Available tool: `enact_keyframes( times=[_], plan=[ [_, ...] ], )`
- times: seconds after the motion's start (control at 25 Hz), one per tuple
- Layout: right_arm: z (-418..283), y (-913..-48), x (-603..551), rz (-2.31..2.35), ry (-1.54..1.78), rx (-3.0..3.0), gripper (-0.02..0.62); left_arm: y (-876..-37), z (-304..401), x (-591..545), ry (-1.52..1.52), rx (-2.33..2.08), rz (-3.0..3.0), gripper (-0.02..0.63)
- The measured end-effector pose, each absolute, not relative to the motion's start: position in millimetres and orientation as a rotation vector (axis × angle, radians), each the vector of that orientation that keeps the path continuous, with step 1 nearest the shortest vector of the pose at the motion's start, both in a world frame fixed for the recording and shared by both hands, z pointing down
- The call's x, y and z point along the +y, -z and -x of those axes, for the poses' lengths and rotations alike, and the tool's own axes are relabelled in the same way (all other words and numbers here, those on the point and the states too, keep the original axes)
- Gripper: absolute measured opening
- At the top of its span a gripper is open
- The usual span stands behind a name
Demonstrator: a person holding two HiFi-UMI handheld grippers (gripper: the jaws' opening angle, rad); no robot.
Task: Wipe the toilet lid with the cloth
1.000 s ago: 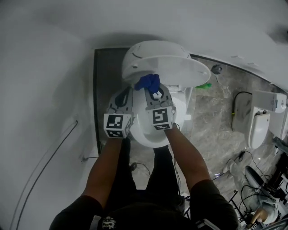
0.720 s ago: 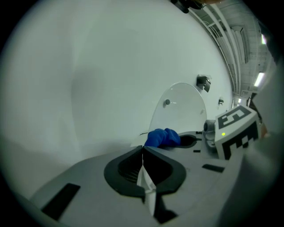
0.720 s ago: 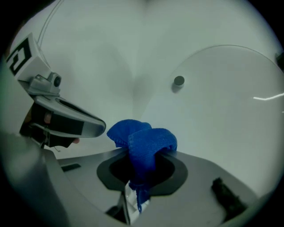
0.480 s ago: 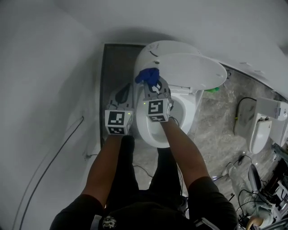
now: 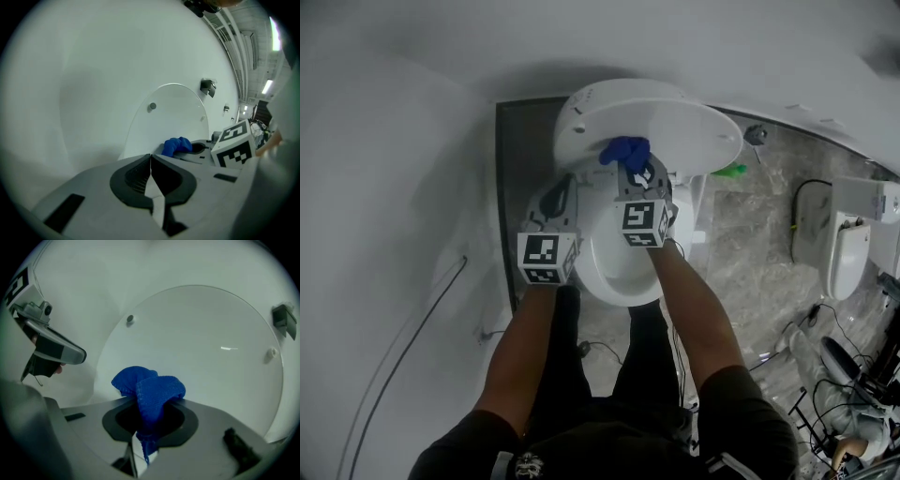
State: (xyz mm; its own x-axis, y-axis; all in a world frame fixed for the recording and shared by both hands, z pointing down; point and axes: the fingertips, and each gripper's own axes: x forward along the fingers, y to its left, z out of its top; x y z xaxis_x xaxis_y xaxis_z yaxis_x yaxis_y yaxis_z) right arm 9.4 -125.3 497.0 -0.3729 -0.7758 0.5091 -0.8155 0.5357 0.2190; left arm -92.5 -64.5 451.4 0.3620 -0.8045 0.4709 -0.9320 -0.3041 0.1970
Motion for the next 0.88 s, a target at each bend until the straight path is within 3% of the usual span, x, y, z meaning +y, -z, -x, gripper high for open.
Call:
enact_keyframes(
  times=[0.52,0.88],
  plan=[
    [-168,-499,-128,-1.511,-0.153,-2.045,0.072,-471,-4,-73,-0.476,-1.387,-2.261,0.012],
    [-201,-491,-112,-1.587,-0.201,-2.044,0.072,-477,-24,-66,-0.49,-1.38,-2.263,0.012]
  ],
)
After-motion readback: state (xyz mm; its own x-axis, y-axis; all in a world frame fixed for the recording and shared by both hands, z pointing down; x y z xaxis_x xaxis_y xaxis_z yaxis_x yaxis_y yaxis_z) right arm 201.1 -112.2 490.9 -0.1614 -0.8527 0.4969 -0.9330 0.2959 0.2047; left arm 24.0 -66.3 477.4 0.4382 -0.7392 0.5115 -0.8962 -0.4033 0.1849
